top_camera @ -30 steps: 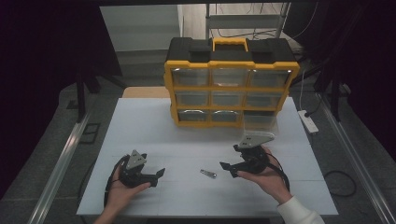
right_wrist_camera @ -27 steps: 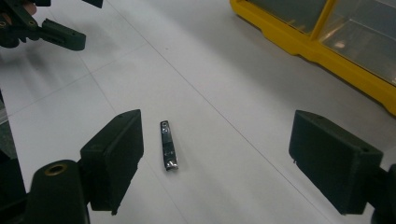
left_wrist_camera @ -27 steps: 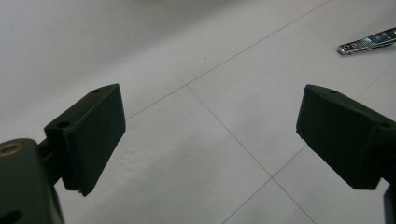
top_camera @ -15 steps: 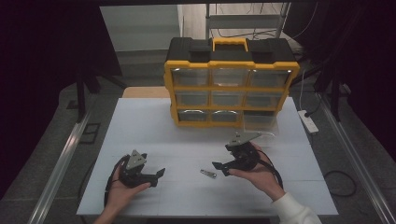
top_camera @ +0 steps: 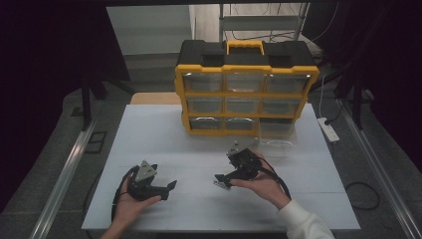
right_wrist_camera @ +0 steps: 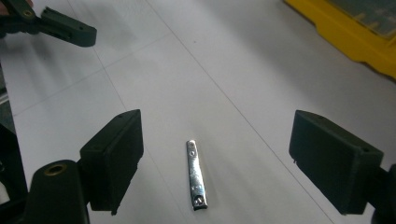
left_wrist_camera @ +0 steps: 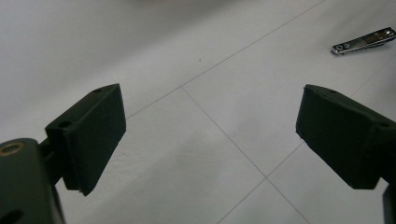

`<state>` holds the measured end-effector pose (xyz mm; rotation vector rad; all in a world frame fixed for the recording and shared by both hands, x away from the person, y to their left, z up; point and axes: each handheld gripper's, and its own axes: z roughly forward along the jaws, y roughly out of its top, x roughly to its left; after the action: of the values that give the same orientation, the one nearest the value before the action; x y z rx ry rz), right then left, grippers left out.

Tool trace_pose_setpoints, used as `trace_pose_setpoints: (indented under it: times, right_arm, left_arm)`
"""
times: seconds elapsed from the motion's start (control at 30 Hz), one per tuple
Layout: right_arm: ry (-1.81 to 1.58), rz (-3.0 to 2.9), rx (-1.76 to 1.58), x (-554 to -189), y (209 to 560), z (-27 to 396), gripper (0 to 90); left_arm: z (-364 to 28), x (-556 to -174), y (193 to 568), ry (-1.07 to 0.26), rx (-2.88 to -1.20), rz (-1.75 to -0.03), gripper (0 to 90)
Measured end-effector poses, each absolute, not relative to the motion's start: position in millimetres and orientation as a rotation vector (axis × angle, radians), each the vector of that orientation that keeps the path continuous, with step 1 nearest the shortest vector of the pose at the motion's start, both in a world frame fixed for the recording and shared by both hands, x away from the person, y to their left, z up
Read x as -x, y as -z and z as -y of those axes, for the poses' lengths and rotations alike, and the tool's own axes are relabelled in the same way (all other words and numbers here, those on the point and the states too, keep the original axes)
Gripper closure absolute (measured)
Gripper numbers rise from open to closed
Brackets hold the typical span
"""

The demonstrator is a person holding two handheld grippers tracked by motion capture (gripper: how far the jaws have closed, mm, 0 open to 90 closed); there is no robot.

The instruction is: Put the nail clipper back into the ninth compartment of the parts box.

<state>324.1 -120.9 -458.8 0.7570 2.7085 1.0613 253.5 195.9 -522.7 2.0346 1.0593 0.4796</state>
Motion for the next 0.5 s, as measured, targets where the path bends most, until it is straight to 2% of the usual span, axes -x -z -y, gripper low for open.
trace_pose_setpoints:
  times: [0.5]
  right_arm:
    - [-0.884,-2.798,-0.738,-326,479,115,17.9]
  left_arm:
    - [-196,-253,523,-0.471,-2.034,-1.058,9.4]
